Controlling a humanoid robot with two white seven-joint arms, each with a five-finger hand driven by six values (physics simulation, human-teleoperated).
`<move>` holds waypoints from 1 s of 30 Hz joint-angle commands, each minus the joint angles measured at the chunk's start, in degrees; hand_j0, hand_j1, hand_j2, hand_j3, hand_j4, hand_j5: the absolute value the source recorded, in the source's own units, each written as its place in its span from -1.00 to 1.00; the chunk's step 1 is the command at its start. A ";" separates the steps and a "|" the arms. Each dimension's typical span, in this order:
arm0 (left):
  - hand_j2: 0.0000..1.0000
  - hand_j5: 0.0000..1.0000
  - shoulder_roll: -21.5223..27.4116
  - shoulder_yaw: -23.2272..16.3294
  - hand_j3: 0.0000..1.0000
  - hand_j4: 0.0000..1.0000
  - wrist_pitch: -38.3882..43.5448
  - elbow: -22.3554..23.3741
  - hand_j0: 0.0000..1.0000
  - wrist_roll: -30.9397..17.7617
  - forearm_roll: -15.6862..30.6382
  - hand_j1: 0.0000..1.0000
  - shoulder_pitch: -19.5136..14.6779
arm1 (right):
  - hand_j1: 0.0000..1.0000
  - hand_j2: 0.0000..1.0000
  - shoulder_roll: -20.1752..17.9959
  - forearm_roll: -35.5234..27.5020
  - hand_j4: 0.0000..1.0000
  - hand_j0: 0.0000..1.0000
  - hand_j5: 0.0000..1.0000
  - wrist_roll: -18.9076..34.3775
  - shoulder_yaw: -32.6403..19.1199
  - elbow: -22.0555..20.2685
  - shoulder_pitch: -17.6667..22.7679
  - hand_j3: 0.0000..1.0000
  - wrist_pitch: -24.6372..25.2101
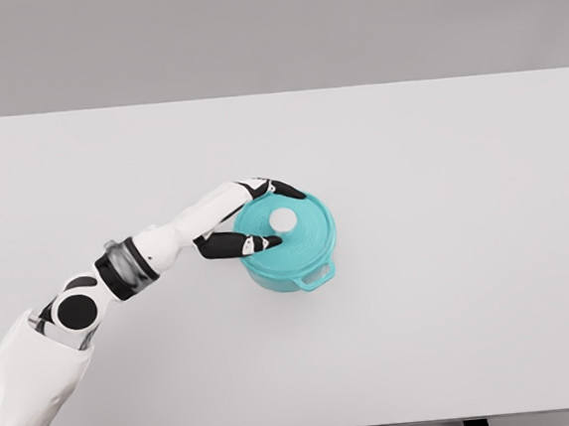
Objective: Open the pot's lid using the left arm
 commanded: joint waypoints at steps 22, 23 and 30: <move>0.41 0.41 -1.54 -0.74 0.41 0.41 0.62 2.03 0.41 0.02 -0.10 0.41 0.00 | 1.00 1.00 0.00 -0.03 1.00 1.00 1.00 0.00 0.00 0.01 0.00 1.00 -0.01; 0.39 0.39 -1.54 -0.83 0.39 0.39 0.62 2.03 0.39 0.02 -0.01 0.39 0.00 | 1.00 1.00 0.00 -0.03 1.00 1.00 1.00 0.00 0.00 0.01 0.00 1.00 -0.01; 0.36 0.36 -1.54 -0.83 0.36 0.36 0.62 2.91 0.36 0.02 -0.10 0.36 -0.09 | 1.00 1.00 0.00 -0.03 1.00 1.00 1.00 0.00 0.00 0.01 0.00 1.00 -0.01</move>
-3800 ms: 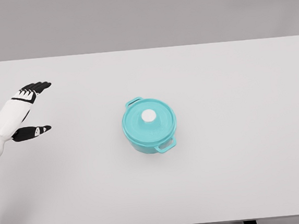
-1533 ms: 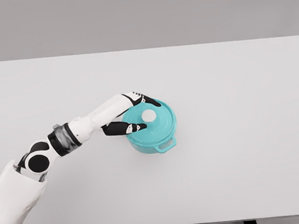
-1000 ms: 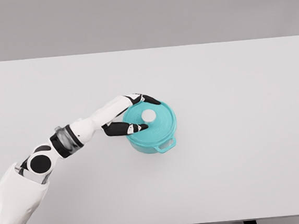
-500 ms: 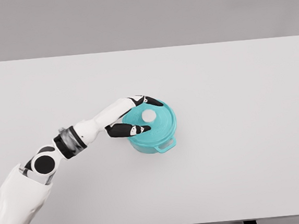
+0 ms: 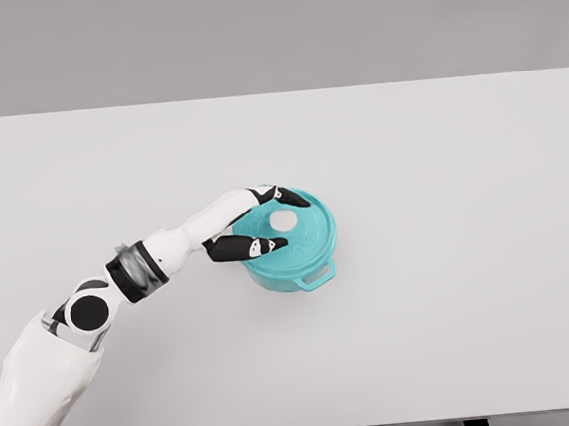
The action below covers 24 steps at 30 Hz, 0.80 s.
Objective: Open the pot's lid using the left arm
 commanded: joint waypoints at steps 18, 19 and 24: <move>0.10 0.10 -0.16 0.01 0.10 0.10 -0.04 0.56 0.10 0.11 0.37 0.10 0.26 | 1.00 1.00 0.00 -0.03 1.00 1.00 1.00 0.00 0.00 0.01 0.00 1.00 -0.01; 0.09 0.09 -0.16 0.01 0.09 0.09 -0.04 0.56 0.09 0.11 0.37 0.09 0.26 | 1.00 1.00 0.00 -0.03 1.00 1.00 1.00 0.00 0.00 0.01 0.00 1.00 -0.01; 0.03 0.03 -0.34 0.09 0.03 0.03 -0.04 0.56 0.03 0.11 0.37 0.03 0.26 | 1.00 1.00 0.00 -0.03 1.00 1.00 1.00 0.00 0.00 0.01 0.00 1.00 -0.01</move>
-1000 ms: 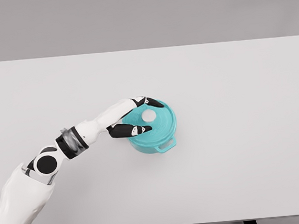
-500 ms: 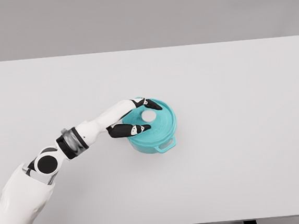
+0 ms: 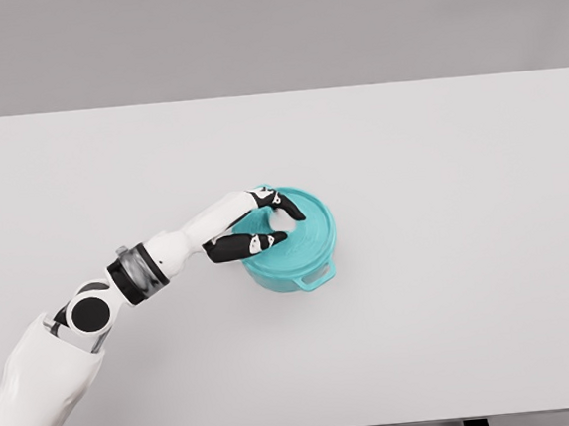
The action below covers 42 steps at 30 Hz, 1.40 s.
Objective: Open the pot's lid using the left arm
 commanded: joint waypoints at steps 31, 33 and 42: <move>-0.16 -0.16 0.44 0.71 -0.16 -0.16 0.23 -0.74 -0.16 0.02 1.02 -0.16 -0.17 | 1.00 1.00 0.00 -0.03 1.00 1.00 1.00 0.00 0.00 0.01 0.00 1.00 -0.01; -0.16 -0.16 0.53 0.80 -0.16 -0.16 0.23 -0.74 -0.16 0.02 1.11 -0.16 -0.26 | 1.00 1.00 0.00 -0.03 1.00 1.00 1.00 0.00 0.00 0.01 0.00 1.00 -0.01; -0.16 -0.16 0.71 2.56 -0.16 -0.16 0.23 -0.83 -0.16 0.02 1.11 -0.16 -0.26 | 1.00 1.00 0.00 -0.03 1.00 1.00 1.00 0.00 0.00 0.01 0.00 1.00 0.08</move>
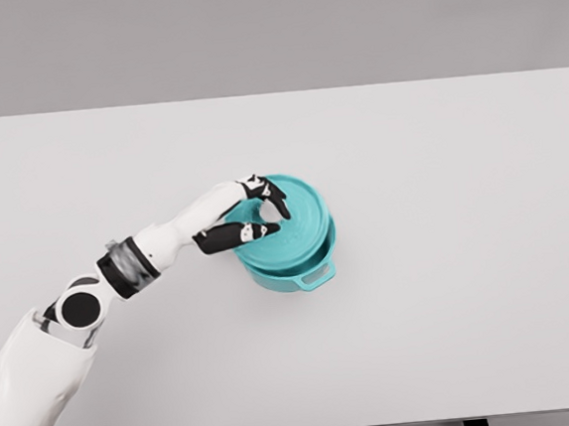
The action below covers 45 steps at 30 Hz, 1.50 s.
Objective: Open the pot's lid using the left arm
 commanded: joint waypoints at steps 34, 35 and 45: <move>-0.16 -0.16 4.33 4.15 -0.16 -0.16 0.08 0.16 -0.16 0.01 3.33 -0.16 0.62 | 1.00 1.00 0.00 -0.03 1.00 1.00 1.00 0.00 0.00 0.01 0.00 1.00 -0.02; -0.16 -0.16 4.33 4.33 -0.16 -0.16 -0.01 0.16 -0.16 0.01 3.33 -0.16 0.70 | 1.00 1.00 0.00 -0.03 1.00 1.00 1.00 0.00 0.00 0.01 0.00 1.00 -0.02; -0.16 -0.16 6.17 5.64 -0.16 -0.16 0.08 0.43 -0.16 0.01 4.04 -0.16 0.88 | 1.00 1.00 0.00 -0.03 1.00 1.00 1.00 0.00 0.00 0.01 0.00 1.00 0.07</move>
